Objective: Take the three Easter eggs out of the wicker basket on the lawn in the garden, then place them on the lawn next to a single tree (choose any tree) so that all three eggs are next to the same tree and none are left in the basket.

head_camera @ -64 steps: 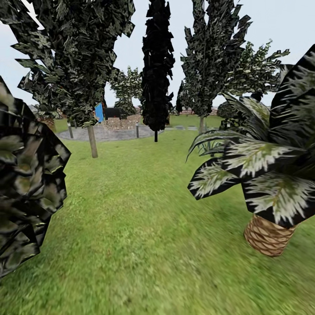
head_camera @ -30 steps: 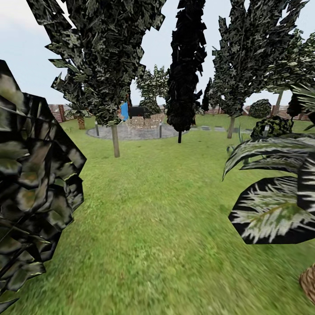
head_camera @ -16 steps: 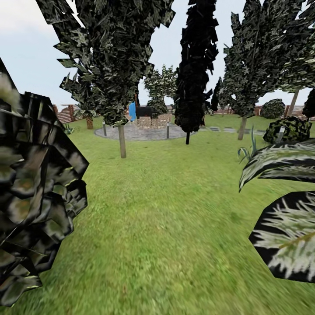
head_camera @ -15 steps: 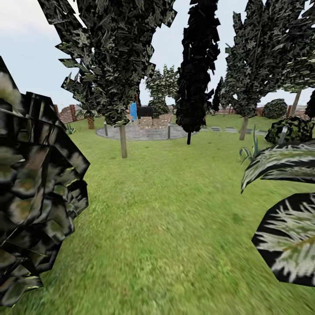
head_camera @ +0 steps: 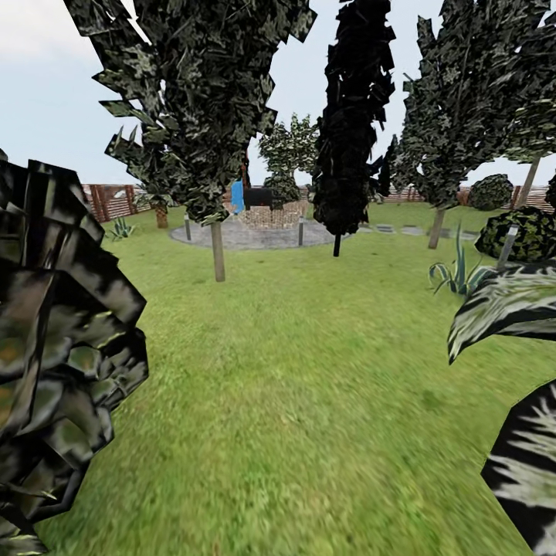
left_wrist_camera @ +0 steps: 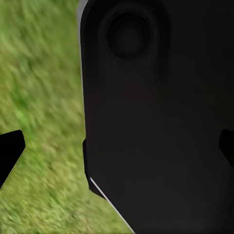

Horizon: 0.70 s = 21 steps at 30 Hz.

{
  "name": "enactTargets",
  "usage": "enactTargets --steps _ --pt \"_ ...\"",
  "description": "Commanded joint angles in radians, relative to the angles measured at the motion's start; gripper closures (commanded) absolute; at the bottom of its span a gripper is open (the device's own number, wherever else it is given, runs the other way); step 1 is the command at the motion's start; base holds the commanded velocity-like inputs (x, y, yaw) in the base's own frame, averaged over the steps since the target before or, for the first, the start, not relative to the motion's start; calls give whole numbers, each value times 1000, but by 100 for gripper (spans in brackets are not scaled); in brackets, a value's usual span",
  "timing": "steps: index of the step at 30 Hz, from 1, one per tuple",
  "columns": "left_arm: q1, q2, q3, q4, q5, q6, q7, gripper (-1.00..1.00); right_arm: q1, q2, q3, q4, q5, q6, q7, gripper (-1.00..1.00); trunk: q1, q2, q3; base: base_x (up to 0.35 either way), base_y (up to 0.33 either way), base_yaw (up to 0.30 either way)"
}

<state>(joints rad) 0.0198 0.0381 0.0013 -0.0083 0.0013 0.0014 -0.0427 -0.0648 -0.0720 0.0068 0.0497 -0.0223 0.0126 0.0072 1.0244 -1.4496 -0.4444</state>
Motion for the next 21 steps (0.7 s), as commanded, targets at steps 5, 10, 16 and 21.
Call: enactTargets --steps 5,10,16,21 --pt "0 0 0 -1 0 0 -3 -100 -1 0 1 2 -2 1 3 -100 1 0 -1 337 0 -219" --pt "0 0 0 -1 0 0 -3 -100 -1 0 0 2 -2 0 3 -100 1 0 -1 337 0 -286" --pt "0 0 0 -1 0 0 -3 -100 -1 0 -1 2 -2 1 2 -100 1 0 -1 337 0 -56" --pt "0 0 0 -1 0 0 -3 -100 -1 0 -1 2 -3 1 0 -100 1 0 -1 337 0 104"
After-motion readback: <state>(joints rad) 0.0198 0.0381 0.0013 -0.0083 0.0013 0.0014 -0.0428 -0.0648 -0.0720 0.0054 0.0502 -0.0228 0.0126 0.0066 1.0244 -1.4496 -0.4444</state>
